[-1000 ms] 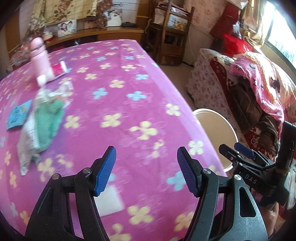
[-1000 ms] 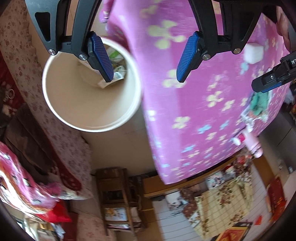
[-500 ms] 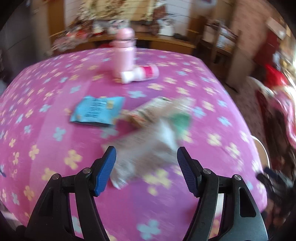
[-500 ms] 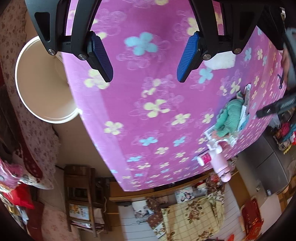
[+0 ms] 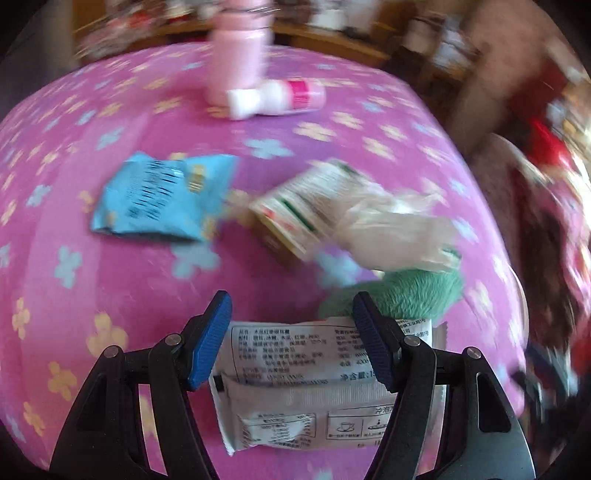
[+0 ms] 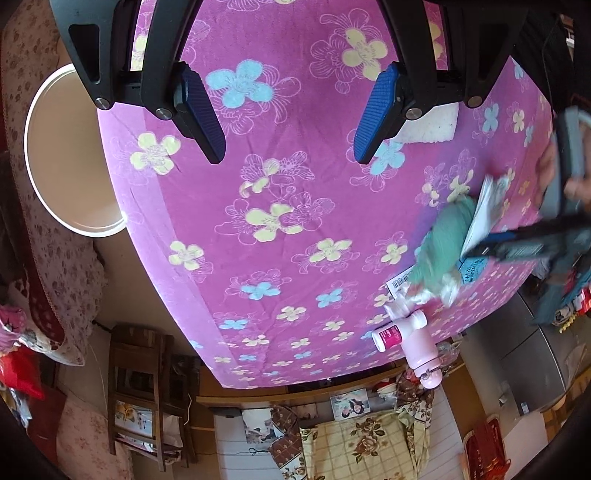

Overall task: Collect trash
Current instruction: 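Grasp the white printed wrapper with the left tool while the right tool grasps the white sponge, then carry the wrapper and sponge over the white bucket, then open both tools to drop the wrapper and sponge into the bucket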

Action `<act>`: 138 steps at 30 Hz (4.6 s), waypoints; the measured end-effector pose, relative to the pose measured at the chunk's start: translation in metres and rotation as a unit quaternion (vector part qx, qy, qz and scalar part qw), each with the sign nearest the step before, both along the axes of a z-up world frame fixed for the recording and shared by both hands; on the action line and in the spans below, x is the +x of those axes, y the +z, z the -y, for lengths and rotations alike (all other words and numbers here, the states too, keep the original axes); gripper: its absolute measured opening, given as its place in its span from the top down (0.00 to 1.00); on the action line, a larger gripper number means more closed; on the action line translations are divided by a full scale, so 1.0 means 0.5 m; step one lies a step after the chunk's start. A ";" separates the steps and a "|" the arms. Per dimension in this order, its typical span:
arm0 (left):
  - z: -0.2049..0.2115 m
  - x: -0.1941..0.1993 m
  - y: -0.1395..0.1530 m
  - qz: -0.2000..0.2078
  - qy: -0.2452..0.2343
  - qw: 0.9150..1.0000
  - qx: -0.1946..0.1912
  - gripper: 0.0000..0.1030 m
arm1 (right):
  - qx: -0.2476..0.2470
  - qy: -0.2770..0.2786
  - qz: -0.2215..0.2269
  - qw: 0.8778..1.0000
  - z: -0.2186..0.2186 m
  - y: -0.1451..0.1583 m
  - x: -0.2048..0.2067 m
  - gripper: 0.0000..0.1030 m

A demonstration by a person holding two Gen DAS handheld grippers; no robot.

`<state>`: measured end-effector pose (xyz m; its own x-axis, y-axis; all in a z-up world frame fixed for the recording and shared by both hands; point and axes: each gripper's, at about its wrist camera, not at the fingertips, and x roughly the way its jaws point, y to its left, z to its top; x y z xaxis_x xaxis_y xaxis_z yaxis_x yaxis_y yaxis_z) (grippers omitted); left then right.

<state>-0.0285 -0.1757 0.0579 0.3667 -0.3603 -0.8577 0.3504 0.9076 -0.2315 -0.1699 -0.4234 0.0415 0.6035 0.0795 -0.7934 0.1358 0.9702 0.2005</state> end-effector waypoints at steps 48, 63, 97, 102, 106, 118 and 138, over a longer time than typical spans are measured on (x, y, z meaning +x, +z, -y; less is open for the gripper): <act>-0.075 -0.221 -0.040 -0.022 -0.101 0.993 0.065 0.24 | 0.046 0.099 -0.001 0.994 -0.106 -0.018 0.005 0.28; -0.021 -0.269 -0.024 -0.003 -0.194 0.980 0.041 0.23 | 0.052 0.138 0.023 0.989 -0.175 0.103 0.095 0.25; 0.063 -0.318 0.053 0.021 -0.168 0.985 -0.025 0.68 | 0.044 0.042 0.037 0.997 -0.014 0.036 -0.062 0.62; 0.126 -0.306 0.066 0.031 -0.169 0.985 -0.028 0.68 | 0.045 0.019 0.035 0.998 0.033 0.030 -0.079 0.62; 0.173 -0.291 0.070 0.034 -0.165 0.985 -0.030 0.68 | 0.049 -0.001 0.034 0.998 0.075 0.025 -0.093 0.62; 0.341 -0.271 0.084 0.054 -0.185 0.981 -0.028 0.68 | 0.035 -0.064 0.030 0.997 0.194 0.011 -0.123 0.61; 0.630 -0.245 0.038 -0.012 -0.216 0.973 -0.084 0.66 | 0.016 -0.212 -0.008 0.977 0.465 -0.066 -0.161 0.40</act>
<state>-0.1508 -0.4908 0.0771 0.1308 -0.6127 -0.7794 0.6834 0.6253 -0.3768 -0.2502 -0.6558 0.0083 0.5752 -0.1503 -0.8041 0.5270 0.8199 0.2237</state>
